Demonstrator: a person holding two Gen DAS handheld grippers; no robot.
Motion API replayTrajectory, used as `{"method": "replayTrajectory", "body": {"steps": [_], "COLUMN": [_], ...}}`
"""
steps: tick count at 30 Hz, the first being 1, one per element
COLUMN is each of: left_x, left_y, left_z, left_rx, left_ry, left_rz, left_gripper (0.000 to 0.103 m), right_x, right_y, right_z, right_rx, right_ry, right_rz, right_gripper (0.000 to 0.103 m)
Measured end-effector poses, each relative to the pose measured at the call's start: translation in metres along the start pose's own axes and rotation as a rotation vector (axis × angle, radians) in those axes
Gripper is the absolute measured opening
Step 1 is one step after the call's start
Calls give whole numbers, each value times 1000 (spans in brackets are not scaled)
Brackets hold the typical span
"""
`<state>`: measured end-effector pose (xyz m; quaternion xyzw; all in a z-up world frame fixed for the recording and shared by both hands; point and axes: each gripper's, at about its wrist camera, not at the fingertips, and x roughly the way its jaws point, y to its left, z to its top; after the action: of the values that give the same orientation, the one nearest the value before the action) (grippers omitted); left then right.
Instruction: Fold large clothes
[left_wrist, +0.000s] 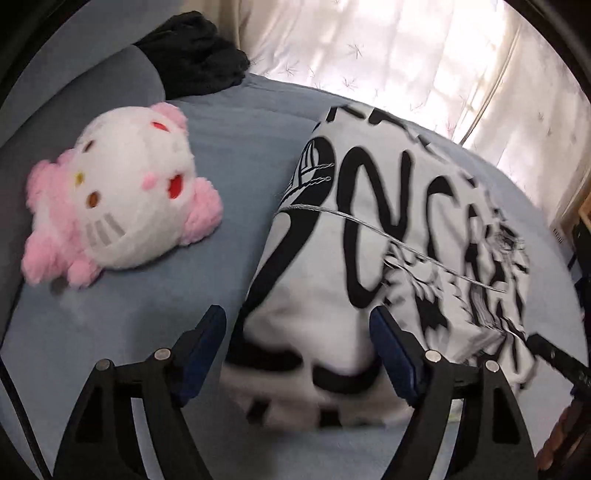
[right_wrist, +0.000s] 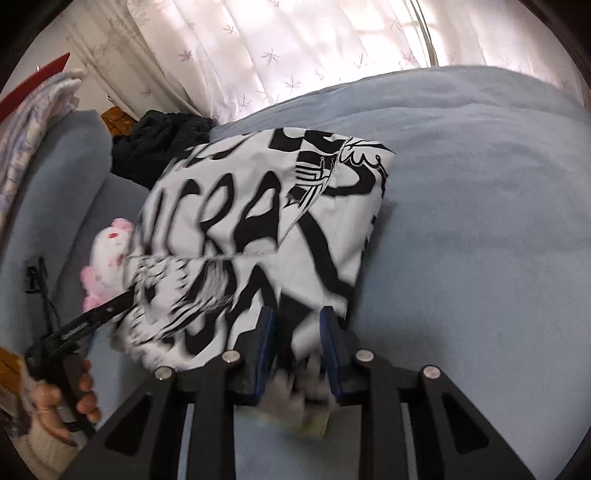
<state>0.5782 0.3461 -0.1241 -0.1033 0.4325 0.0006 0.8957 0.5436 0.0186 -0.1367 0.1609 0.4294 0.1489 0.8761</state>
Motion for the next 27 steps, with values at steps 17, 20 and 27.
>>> {"method": "replayTrajectory", "body": {"steps": [17,20,27], "left_x": [-344,-398,-468], "left_y": [-91,-113,-159], "left_z": [-73,-102,-160], "left_rx": [61,70,128], "left_ry": [-138,-147,-151], "left_rz": [-23,-51,-102], "left_gripper": [84,85,90], "right_x": [-334,-385,-472], "right_y": [81,86,92], "right_z": [-81,-98,-155], "right_rx": [-92,-81,-179], "right_ry": [1,-1,-50], "right_rz": [94,101,65], "right_gripper": [34,34,34]}}
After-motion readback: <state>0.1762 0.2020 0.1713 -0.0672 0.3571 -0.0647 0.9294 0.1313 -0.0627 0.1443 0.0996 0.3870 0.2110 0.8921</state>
